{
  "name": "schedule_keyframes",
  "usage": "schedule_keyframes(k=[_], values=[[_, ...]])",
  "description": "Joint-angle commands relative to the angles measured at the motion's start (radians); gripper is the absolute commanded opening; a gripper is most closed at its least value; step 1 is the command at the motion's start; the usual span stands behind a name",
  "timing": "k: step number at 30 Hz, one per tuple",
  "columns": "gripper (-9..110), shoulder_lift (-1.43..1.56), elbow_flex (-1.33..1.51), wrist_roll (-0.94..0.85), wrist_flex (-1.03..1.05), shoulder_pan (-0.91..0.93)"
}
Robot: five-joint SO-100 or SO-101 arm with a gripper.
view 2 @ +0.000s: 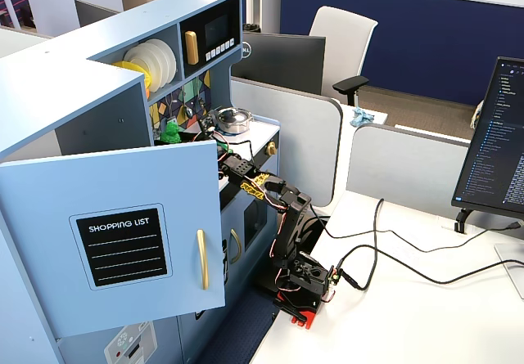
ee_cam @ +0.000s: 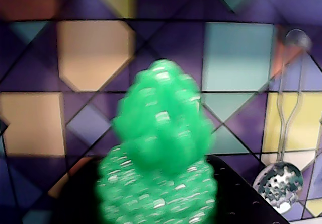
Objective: Pick up the green pineapple from the left cabinet and place it in the green recipient
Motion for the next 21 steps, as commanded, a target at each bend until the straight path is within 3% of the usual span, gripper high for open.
schedule_keyframes(k=[1,9,17,21], values=[[30,0.014,-0.080,0.026,0.006,0.000],[27,0.103,-0.015,0.005,0.023,-0.005],[26,0.680,0.574,0.044,0.236,-0.018],[26,0.885,0.811,0.057,0.439,0.037]])
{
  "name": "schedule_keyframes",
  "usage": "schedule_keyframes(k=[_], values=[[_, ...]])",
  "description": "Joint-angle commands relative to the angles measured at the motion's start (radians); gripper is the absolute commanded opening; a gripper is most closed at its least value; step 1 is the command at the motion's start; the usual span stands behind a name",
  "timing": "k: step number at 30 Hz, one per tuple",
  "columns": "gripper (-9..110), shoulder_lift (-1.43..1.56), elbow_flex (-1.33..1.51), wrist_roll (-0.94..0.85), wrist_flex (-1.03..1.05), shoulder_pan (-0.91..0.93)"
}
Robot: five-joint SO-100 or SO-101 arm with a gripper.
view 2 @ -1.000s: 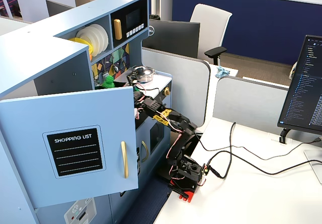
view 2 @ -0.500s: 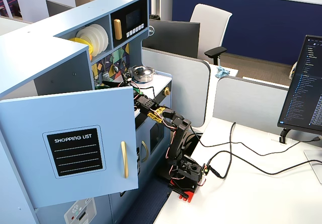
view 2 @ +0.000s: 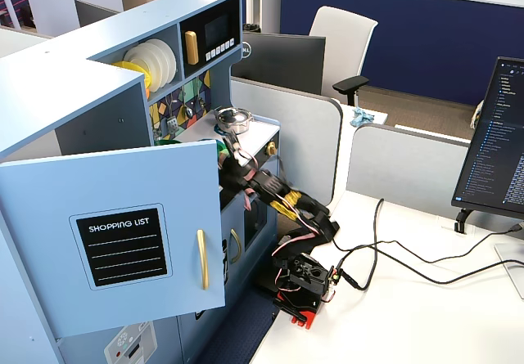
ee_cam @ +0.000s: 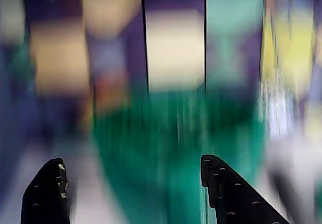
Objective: Pick up the green pineapple from the left cabinet and place it in the green recipient
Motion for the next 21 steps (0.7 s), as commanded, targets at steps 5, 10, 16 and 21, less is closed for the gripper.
schedule_keyframes(k=[5,10,16,21], values=[[22,0.354,0.434,0.067,0.362,0.064],[15,0.517,0.686,0.103,0.526,0.040],[10,0.609,0.842,0.229,0.658,0.031],[12,0.673,0.842,0.149,0.877,-0.048]])
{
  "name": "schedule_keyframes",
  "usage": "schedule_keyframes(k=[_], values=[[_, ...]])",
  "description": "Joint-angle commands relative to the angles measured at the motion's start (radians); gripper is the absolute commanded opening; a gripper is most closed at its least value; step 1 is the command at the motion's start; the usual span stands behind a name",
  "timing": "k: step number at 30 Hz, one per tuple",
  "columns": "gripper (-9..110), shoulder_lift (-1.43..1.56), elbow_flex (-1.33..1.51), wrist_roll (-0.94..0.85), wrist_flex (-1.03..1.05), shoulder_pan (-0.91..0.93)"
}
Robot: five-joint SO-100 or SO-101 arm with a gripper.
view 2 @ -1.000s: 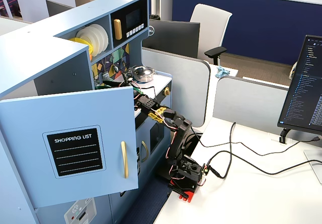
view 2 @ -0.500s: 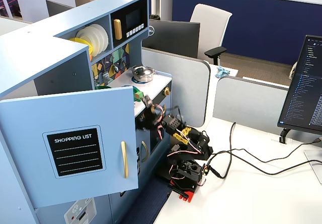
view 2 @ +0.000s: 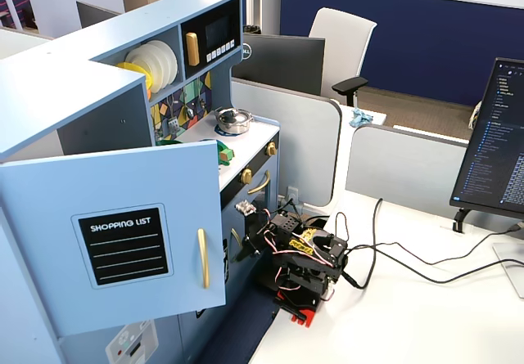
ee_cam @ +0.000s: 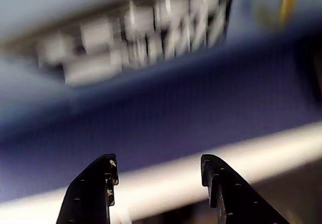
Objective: Pick up the green pineapple from the left cabinet and place it in the green recipient
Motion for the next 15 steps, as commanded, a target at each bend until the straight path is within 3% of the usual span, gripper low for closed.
schedule_keyframes(k=[1,15], values=[[12,0.058,-0.005,0.005,0.130,-0.066],[12,0.078,-0.003,-0.018,0.411,-0.092]])
